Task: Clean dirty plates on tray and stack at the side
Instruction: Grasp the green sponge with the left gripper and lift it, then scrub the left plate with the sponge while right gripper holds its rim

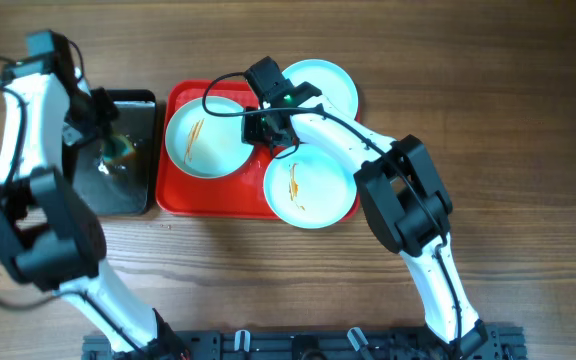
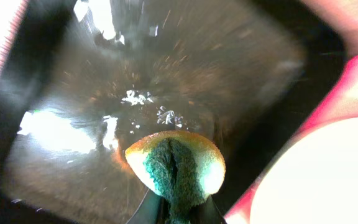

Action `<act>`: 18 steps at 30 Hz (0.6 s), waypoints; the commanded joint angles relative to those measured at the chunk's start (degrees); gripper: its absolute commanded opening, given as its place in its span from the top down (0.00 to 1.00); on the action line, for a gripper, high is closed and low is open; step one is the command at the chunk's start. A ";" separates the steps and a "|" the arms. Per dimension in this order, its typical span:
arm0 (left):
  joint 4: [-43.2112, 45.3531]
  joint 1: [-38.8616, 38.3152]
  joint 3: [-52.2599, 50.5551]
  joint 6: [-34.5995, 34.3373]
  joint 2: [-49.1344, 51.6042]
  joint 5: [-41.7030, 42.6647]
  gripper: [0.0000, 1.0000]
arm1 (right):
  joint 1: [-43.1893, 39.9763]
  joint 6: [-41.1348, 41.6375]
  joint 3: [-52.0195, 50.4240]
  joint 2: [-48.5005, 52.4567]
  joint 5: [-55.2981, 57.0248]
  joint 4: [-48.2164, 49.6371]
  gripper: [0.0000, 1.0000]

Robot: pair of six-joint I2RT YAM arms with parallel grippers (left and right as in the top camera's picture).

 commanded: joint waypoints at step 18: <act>28.09 -18.84 -11.08 13.94 6.25 5.88 0.96 | -1.81 -2.32 0.37 2.54 -6.67 -0.74 0.96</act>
